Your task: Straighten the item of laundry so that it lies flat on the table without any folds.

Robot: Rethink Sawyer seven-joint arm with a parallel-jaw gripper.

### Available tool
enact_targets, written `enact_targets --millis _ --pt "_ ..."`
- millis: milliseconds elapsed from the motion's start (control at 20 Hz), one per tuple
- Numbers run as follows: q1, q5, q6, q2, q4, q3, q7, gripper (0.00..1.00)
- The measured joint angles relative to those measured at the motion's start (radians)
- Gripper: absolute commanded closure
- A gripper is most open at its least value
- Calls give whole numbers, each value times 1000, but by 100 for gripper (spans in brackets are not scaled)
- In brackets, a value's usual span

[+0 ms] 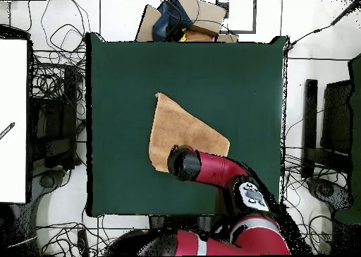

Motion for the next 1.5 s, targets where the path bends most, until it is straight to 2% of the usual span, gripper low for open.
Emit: enact_targets --millis 750,1350,1500 --pt "77 0 -33 6 0 0 0 100" --pt "102 1 -95 109 -3 0 0 100" --pt "103 1 -101 110 -3 0 0 100"
